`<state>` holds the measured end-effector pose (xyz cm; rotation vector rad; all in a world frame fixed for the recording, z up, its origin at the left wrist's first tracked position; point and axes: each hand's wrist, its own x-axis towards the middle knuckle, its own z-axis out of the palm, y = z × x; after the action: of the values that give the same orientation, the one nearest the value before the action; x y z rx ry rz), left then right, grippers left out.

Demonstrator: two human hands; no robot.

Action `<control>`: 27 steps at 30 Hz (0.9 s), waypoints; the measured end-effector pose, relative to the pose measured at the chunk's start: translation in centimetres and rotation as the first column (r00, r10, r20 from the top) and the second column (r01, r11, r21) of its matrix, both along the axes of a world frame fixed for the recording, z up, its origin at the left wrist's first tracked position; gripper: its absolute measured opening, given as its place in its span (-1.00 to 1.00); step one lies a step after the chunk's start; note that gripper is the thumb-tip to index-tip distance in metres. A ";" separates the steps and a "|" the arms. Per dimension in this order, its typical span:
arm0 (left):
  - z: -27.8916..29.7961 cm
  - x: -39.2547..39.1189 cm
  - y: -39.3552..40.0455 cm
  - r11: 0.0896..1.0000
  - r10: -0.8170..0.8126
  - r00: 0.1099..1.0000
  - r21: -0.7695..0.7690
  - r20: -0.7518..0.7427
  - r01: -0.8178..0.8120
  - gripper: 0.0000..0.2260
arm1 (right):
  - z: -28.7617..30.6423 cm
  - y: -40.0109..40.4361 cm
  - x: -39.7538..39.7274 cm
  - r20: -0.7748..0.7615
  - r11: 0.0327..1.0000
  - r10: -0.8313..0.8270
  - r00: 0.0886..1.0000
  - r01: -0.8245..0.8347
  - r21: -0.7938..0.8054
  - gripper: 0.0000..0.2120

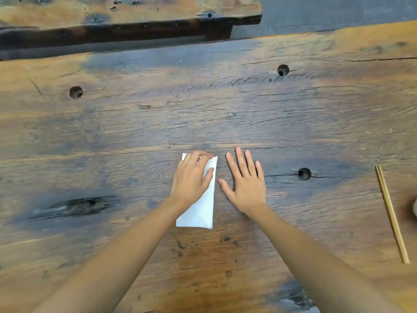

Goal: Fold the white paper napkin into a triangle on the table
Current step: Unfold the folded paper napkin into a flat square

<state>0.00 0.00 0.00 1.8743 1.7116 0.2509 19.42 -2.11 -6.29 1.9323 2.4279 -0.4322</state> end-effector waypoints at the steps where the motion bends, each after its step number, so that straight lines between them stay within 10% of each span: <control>1: -0.3 0.2 0.2 0.999 0.030 0.999 0.015 0.037 -0.031 -0.72 | 0.0 0.1 -0.1 0.012 1.000 -0.001 1.000 0.001 0.019 -0.30; 27: -0.9 0.5 0.6 0.983 0.183 0.950 -0.023 0.252 -0.183 -0.68 | -1.0 0.1 0.2 -0.015 0.994 -0.042 0.999 0.044 0.104 -0.36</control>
<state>0.54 0.58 -0.87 1.6055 1.7058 0.5404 19.66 -1.99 -7.27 2.0316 2.4681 -0.3252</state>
